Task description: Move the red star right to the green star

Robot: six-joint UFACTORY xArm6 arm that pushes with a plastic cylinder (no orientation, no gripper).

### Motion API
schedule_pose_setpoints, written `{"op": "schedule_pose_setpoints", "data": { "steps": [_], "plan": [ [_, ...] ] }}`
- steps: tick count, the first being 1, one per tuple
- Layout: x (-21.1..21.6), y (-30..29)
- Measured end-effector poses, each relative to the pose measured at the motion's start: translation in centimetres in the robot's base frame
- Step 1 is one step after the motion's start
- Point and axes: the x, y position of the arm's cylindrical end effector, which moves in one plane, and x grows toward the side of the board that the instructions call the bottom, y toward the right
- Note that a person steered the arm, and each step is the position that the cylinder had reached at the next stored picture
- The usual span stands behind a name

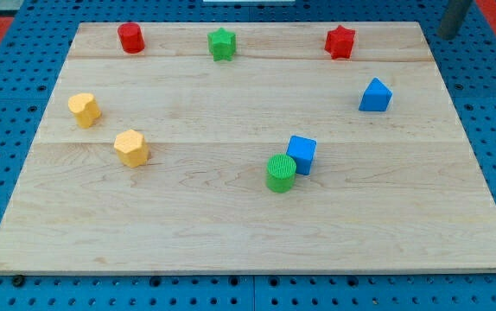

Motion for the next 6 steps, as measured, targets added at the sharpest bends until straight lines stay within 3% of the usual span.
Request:
{"op": "schedule_pose_setpoints", "data": {
  "steps": [2, 4, 6],
  "plan": [
    [0.4, -14.1],
    [-1.1, -14.5],
    [-1.2, -26.2]
  ]
}}
